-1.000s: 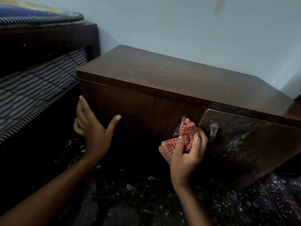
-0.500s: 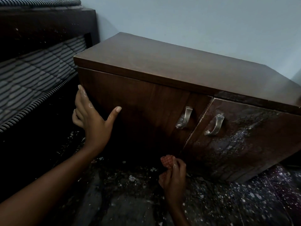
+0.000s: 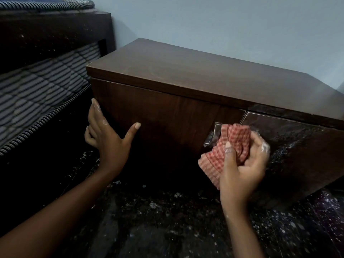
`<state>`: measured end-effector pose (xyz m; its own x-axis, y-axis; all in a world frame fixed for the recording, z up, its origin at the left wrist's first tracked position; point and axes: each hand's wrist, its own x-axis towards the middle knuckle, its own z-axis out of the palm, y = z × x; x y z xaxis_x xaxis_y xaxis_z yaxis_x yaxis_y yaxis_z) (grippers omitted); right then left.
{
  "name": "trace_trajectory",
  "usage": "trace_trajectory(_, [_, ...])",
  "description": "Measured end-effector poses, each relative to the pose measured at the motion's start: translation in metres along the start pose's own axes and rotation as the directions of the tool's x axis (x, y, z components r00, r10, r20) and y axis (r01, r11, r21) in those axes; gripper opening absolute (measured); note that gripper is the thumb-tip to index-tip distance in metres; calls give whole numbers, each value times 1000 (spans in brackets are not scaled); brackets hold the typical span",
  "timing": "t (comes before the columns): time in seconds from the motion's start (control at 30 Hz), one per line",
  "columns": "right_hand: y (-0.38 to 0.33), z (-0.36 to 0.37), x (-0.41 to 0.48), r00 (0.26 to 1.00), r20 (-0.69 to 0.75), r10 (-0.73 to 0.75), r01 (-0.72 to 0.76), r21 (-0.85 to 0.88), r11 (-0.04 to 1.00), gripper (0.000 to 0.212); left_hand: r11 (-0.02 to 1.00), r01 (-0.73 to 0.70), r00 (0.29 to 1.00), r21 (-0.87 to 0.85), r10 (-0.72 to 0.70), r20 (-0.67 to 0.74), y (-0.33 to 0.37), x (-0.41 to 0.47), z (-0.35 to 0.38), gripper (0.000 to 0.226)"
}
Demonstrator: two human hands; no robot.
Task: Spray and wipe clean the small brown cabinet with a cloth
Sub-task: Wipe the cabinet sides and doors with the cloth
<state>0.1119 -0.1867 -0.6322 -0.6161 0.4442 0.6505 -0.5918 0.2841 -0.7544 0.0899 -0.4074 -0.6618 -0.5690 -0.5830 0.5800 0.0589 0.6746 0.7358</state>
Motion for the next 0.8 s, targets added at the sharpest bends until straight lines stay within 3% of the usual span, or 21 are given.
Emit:
trace_trajectory(0.07, [-2,8,7,999,35,19,-18,-20,1000,49,1000,1,1000,5,-1,2,0,0,0,101])
trace_trajectory(0.23, [15,4,2,968,91,235,-241,61,969,40,1000,-2,1000,20,2,19,1,0,-1,100])
trace_trajectory(0.37, [14,4,4,975,118,186,-183,-34,982,25,999,7,1000,39,-8,21,2,1,-2,101])
trace_trajectory(0.5, [4,5,22,963,102,248,-260,134,956,21,999,-6,1000,39,6,18,3,0,-2,102])
trace_trajectory(0.57, [7,5,21,968,124,218,-230,90,969,22,999,-4,1000,41,3,21,2,1,-1,103])
trace_trajectory(0.73, [14,13,4,980,197,27,21,-234,972,45,998,-3,1000,64,2,16,2,1,-1,100])
trace_trajectory(0.8, [9,12,9,982,190,-15,68,-274,959,43,998,-5,1000,67,4,18,3,1,-2,101])
